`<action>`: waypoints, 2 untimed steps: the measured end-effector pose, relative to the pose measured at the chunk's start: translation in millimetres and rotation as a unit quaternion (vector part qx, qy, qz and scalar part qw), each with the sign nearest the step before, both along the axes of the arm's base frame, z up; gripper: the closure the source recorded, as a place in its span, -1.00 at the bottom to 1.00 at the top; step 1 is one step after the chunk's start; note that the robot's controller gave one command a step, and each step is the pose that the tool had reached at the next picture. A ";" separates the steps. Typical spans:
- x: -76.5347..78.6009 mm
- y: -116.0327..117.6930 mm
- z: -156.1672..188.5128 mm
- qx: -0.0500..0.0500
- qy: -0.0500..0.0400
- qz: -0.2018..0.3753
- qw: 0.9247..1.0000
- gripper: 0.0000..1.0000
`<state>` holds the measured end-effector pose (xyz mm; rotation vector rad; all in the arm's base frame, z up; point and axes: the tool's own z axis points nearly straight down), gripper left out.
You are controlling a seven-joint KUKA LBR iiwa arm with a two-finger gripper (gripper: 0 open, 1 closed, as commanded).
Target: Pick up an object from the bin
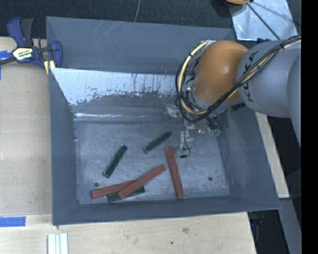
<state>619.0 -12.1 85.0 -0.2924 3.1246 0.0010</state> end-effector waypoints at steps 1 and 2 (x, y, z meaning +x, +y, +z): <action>0.0 14.7 -13.4 -0.001 0.001 0.022 1.000 -1.00; -7.0 55.9 -13.3 0.000 -0.001 0.103 0.995 1.00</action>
Offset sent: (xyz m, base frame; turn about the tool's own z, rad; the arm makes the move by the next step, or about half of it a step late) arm -0.0086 0.0555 -0.0150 -0.2076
